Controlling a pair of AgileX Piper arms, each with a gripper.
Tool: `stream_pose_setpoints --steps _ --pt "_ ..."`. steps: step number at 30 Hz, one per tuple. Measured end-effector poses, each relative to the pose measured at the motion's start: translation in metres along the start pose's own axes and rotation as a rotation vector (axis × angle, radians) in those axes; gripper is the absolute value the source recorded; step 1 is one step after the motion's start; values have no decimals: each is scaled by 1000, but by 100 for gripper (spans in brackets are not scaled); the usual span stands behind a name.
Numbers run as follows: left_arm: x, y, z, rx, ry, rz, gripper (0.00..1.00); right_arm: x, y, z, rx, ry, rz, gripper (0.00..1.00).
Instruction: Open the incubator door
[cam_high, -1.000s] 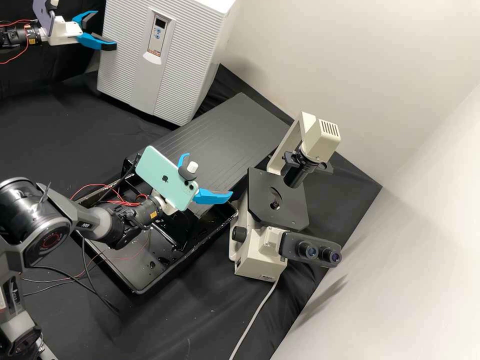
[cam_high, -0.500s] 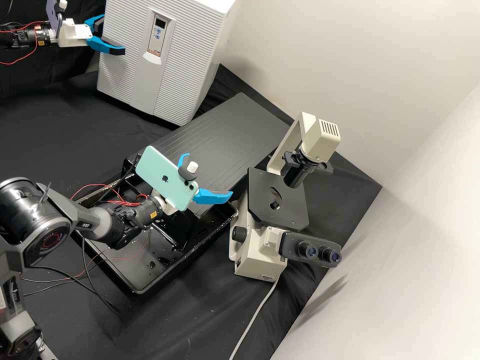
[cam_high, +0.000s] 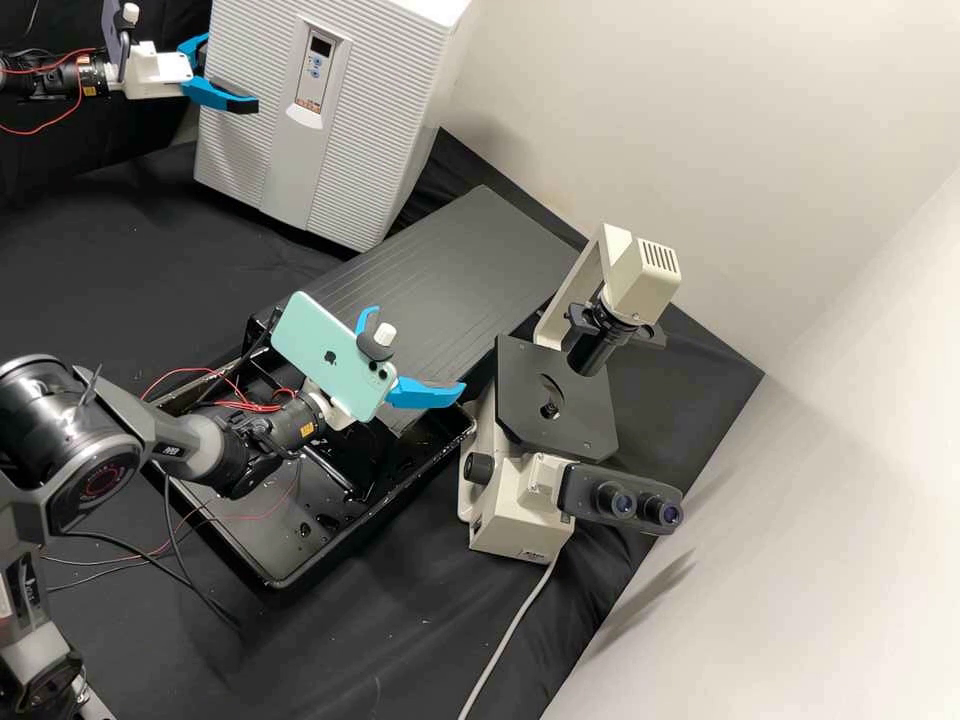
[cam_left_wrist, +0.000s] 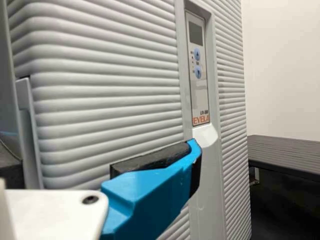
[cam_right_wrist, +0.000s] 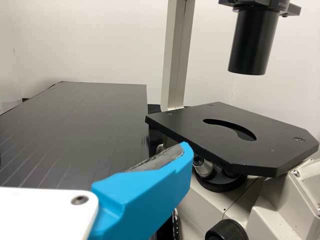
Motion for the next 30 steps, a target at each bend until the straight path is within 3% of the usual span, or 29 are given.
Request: stream_pose_setpoints --steps 7,20,30 --pt "0 -4 8 -56 27 28 100 0 0 0 0 0 0 100" --pt "-13 5 52 -174 75 14 100 0 0 0 0 0 0 100" --pt "-20 9 68 -186 83 5 100 0 0 0 0 0 0 100"
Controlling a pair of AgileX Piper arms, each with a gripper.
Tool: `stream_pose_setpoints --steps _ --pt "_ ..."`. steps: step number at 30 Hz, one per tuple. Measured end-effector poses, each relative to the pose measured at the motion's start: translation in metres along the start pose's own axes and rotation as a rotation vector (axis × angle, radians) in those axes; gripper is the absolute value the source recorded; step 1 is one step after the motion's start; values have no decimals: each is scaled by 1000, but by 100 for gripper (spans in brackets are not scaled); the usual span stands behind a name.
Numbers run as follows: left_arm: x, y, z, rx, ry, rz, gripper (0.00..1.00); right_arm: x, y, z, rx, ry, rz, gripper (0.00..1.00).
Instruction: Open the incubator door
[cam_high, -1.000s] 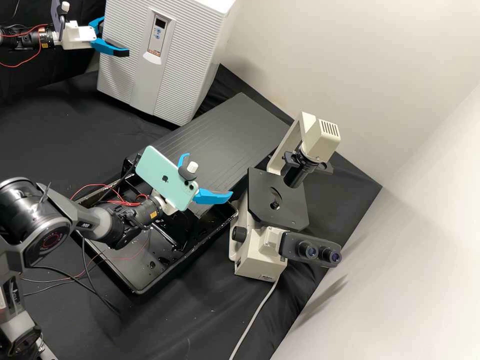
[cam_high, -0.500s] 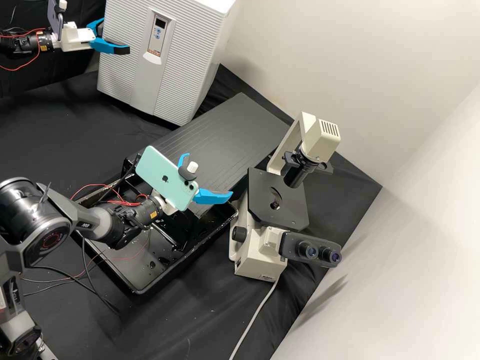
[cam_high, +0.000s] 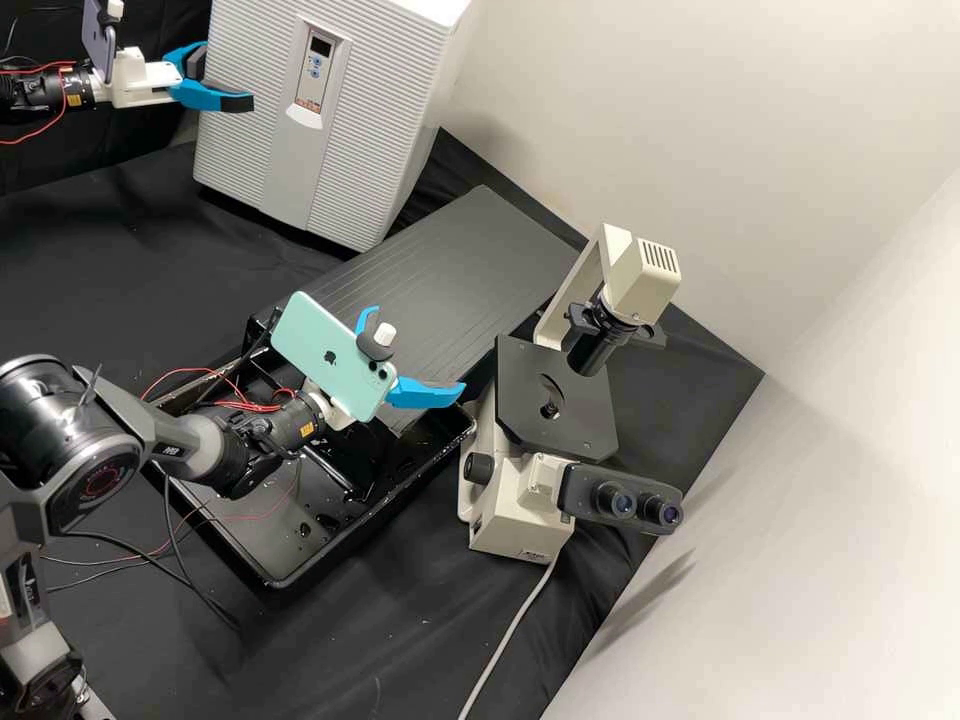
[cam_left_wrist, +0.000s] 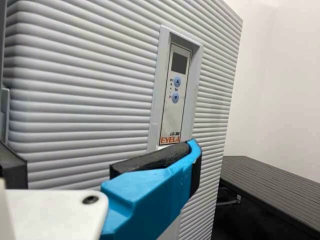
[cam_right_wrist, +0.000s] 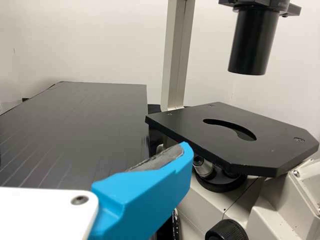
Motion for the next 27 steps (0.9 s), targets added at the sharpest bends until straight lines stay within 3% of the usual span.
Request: stream_pose_setpoints --steps 5,6,27 --pt "-1 -1 1 -1 -3 2 100 0 0 0 0 0 0 100" --pt "-2 -1 1 3 -3 1 0 0 0 0 0 0 0 100" --pt "-4 -3 1 -2 -1 12 0 0 0 0 0 0 0 100"
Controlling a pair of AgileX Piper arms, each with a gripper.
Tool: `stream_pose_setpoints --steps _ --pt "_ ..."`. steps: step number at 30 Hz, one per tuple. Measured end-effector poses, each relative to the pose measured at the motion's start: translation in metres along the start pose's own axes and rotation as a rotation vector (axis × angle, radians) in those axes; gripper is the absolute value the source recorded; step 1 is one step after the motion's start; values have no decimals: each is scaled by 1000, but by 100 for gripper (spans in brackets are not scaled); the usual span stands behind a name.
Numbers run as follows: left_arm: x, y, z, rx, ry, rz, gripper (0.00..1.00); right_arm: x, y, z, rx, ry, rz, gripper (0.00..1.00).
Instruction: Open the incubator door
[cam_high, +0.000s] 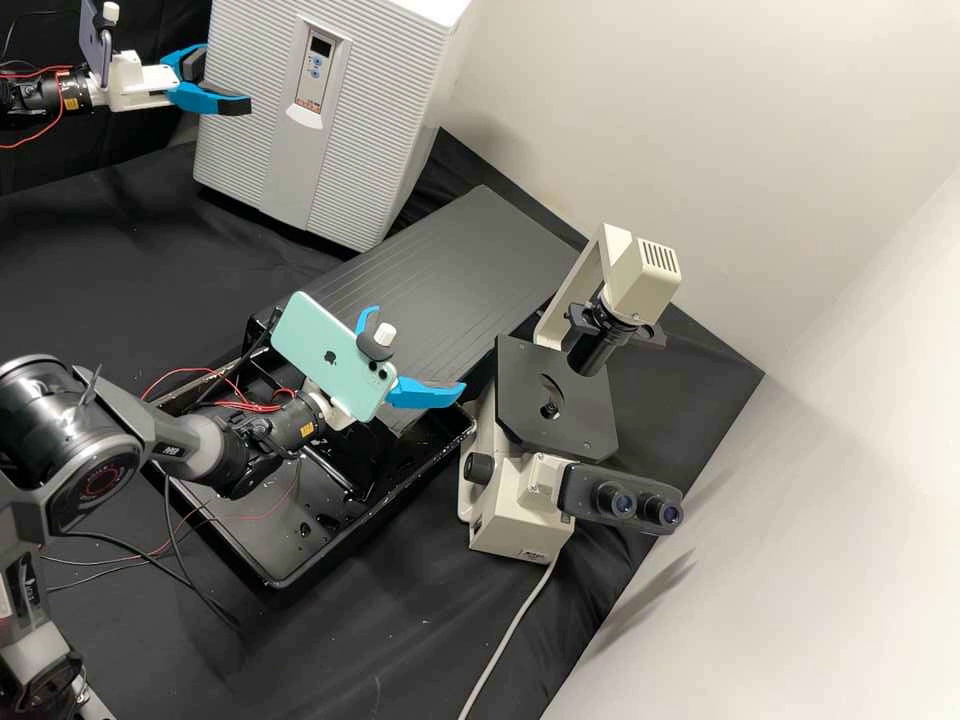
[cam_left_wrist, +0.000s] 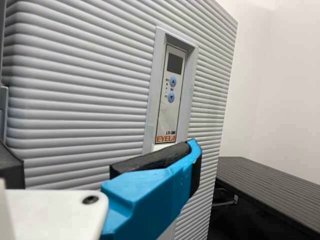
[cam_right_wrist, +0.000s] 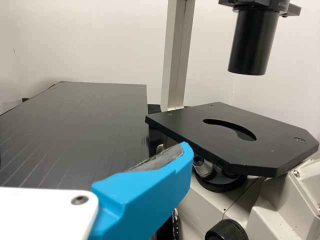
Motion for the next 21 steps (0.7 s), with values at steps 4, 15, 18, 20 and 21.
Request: stream_pose_setpoints --steps 4,15,18,20,21 --pt "-1 -1 0 -3 -3 2 0 0 0 0 0 0 0 100" --pt "-3 -1 -1 -24 14 20 0 0 0 0 0 0 0 100" --pt "-3 0 -1 -27 20 24 0 0 0 0 0 0 0 100" --pt "-3 -1 -1 -32 23 26 0 0 0 0 0 0 0 100" --pt "-3 -1 -1 -32 24 25 0 0 0 0 0 0 0 100"
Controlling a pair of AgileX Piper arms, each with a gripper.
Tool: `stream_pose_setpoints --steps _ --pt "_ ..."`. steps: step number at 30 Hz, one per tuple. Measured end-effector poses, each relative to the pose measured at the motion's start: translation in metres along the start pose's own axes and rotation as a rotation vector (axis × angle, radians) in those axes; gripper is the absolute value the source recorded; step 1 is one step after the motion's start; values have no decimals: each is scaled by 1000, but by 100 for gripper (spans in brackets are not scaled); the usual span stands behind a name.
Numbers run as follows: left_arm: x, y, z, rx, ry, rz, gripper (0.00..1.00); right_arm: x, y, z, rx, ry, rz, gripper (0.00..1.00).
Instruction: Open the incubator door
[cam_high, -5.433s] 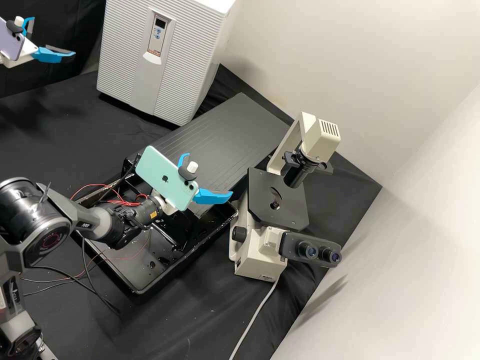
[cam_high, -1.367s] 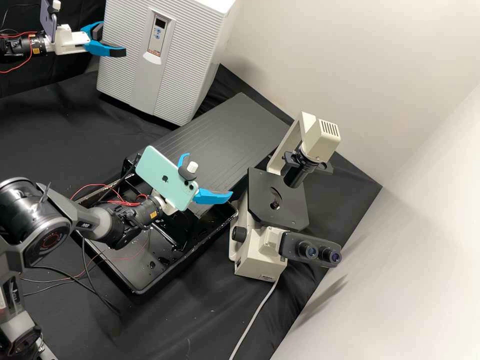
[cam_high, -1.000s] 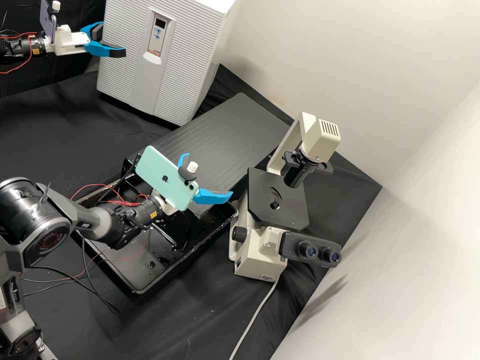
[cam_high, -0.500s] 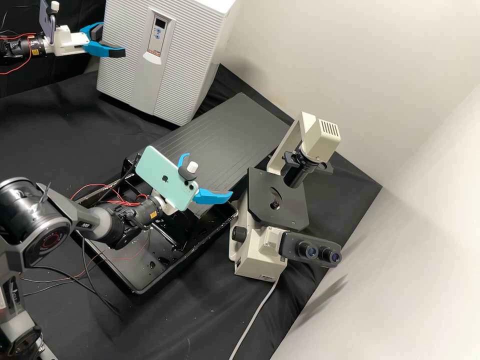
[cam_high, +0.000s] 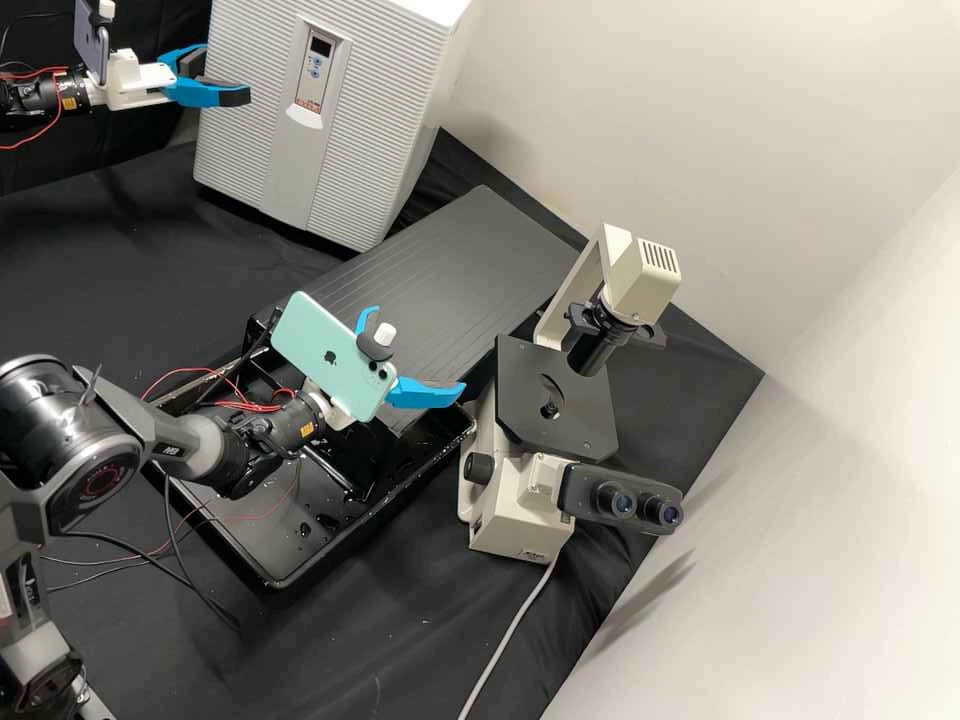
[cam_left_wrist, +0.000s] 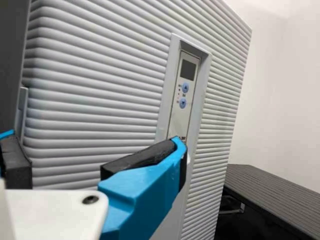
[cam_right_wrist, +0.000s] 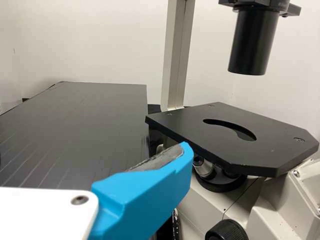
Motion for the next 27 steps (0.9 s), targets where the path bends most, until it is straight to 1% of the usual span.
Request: stream_pose_setpoints --steps 15,19,21,27 --pt "-1 1 -3 -21 35 16 0 0 0 0 0 0 0 100" --pt "-3 0 -3 -34 48 23 0 0 0 0 0 0 0 100" --pt "-3 2 -2 -33 51 26 0 0 0 0 0 0 0 100" --pt "-10 6 5 -25 69 10 0 0 0 0 0 0 0 100"
